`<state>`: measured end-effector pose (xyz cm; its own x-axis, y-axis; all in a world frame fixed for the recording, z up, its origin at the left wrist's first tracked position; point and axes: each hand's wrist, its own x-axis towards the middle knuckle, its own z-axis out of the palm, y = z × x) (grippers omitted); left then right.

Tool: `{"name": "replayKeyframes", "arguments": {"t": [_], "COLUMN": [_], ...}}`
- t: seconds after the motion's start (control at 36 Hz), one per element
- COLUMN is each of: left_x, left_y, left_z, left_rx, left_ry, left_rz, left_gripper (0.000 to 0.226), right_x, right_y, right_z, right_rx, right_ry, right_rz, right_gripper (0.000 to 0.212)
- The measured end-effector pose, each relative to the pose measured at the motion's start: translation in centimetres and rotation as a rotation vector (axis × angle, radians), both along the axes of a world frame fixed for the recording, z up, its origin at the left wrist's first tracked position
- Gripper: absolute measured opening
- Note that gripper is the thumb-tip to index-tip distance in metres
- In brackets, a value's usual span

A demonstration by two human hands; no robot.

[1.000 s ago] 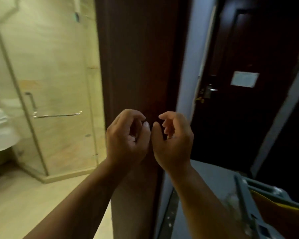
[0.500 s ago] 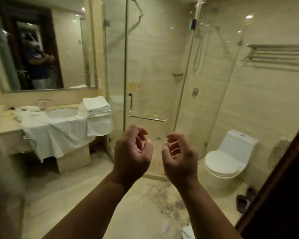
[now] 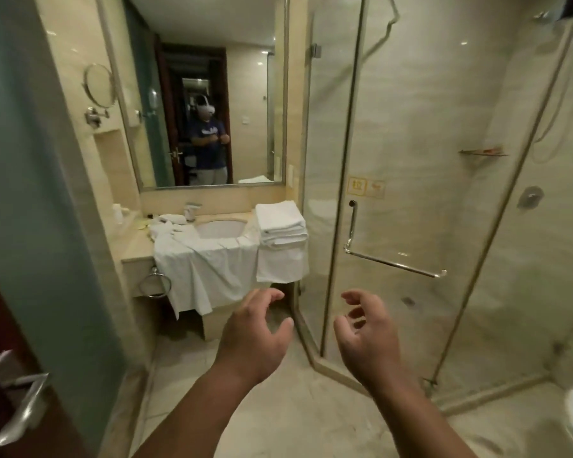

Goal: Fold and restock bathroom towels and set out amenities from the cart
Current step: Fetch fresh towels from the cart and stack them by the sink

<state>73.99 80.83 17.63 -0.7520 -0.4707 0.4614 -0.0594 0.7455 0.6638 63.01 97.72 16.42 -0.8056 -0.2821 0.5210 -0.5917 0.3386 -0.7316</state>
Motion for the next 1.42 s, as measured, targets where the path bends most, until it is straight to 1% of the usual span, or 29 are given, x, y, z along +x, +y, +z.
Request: {"name": "replayKeyframes", "arguments": {"t": [0.08, 0.19, 0.31, 0.56, 0.64, 0.78, 0.94, 1.06, 1.25, 1.42], "left_x": [-2.5, -5.8, -9.2, -18.5, -22.8, -30.1, -38.1, -43.6, -53.7, -62.0], "left_y": [-2.5, -5.5, -9.3, -20.4, -25.4, -32.9, -39.6, -43.4, -49.6, -54.3], "left_z": [-0.3, -0.5, -1.3, -5.1, -6.0, -6.0, -6.3, -7.6, -10.9, -11.7], "left_rx": [0.018, 0.025, 0.076, 0.156, 0.160, 0.215, 0.217, 0.245, 0.288, 0.309], "left_ry": [-0.025, -0.095, -0.134, -0.197, -0.203, -0.250, -0.304, -0.316, -0.365, -0.448], "left_rz": [0.101, 0.195, 0.271, 0.330, 0.321, 0.274, 0.212, 0.200, 0.197, 0.221], "left_gripper": [0.040, 0.049, 0.053, 0.058, 0.058, 0.060, 0.061, 0.060, 0.062, 0.064], "right_x": [-4.1, -8.7, -13.0, -24.2, -28.5, -35.4, -43.1, -48.0, -58.9, -68.5], "right_y": [-3.5, -7.6, -11.5, -23.1, -27.6, -33.2, -38.8, -42.3, -48.8, -54.2], "right_z": [-0.5, -1.0, -1.1, -4.1, -5.0, -5.3, -5.9, -6.7, -8.6, -9.0], "right_rx": [0.033, 0.051, 0.068, 0.059, 0.094, 0.114, 0.144, 0.139, 0.139, 0.203], "right_ry": [-0.044, -0.072, -0.107, -0.182, -0.172, -0.222, -0.255, -0.315, -0.371, -0.353], "right_rz": [0.087, 0.180, 0.255, 0.286, 0.271, 0.196, 0.110, 0.114, 0.119, 0.157], "right_gripper": [0.038, 0.041, 0.042, 0.042, 0.045, 0.048, 0.049, 0.051, 0.048, 0.046]}}
